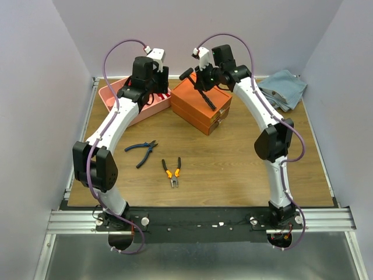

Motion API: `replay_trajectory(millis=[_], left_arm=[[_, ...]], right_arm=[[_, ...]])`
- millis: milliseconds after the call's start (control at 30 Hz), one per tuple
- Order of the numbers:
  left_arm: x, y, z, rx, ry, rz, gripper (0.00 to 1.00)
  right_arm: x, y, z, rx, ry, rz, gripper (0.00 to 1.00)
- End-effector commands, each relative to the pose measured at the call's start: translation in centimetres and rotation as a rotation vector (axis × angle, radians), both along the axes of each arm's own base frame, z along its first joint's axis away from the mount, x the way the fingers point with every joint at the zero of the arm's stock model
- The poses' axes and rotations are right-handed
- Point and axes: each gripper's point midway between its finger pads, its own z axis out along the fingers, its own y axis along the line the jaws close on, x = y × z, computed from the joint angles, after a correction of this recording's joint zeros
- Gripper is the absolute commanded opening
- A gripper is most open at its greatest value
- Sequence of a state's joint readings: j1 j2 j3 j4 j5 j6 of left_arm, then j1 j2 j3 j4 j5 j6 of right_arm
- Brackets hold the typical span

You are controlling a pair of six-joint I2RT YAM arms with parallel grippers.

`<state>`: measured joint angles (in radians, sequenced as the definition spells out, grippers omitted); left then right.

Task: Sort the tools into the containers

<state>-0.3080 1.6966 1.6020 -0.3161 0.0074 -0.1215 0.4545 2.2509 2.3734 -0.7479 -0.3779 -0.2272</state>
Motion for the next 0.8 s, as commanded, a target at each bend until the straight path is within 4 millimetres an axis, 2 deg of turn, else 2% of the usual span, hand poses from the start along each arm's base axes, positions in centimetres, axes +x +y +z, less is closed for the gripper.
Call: replay_trajectory(millis=[0,33,200,400,467,500,567,600,667,700,733,767], left_arm=[[0.5,-0.1,0.7,-0.007,-0.015,0.007,0.62],[0.6,-0.2,0.7,-0.008,-0.016,0.007,0.62],[0.6,-0.2,0.7,-0.007,-0.013,0.007,0.62],[0.4,-0.5,0.3,-0.014,-0.003,-0.013,0.62],[0.5,-0.7,0.3,-0.017,-0.004,-0.017,0.62],[0.5,-0.8,0.1,-0.019,0.0,-0.022,0.62],[0.6,-1.2,0.0,-0.029,0.004,-0.043,0.62],[0.9,-1.5,-0.2,-0.035,0.009,-0.048,0.62],[1.1,-2.1,-0.3,-0.052,0.017,-0.07,0.62],[1.6,-2.4,-0.5,-0.057,0.019,-0.076,0.62],[1.7,-2.8,-0.6,-0.069,0.023,-0.082,0.62],[1.9,-3.1,-0.6,-0.076,0.024,-0.092,0.62]], right_arm=[[2.2,-1.4,-3.4,-0.041,0.039,-0.117,0.01],[2.6,-1.4,-4.3,-0.049,0.048,-0.126,0.01],[3.5,-1.2,-6.0,-0.075,0.044,-0.16,0.01],[4.5,-1.6,-6.9,-0.11,0.022,-0.199,0.02],[4.6,-1.5,-6.4,-0.122,-0.004,-0.2,0.16],[4.6,-1.7,-5.3,-0.119,-0.022,-0.203,0.33],[4.2,-1.9,-4.5,-0.12,-0.036,-0.202,0.46],[3.8,-2.3,-2.4,-0.107,-0.063,-0.204,0.52],[3.0,-2.6,-1.0,-0.1,-0.076,-0.201,0.55],[2.3,-2.9,-1.4,-0.104,-0.055,-0.195,0.59],[1.5,-3.3,0.6,-0.086,-0.073,-0.195,0.6],[0.9,-3.6,0.9,-0.077,-0.063,-0.195,0.61]])
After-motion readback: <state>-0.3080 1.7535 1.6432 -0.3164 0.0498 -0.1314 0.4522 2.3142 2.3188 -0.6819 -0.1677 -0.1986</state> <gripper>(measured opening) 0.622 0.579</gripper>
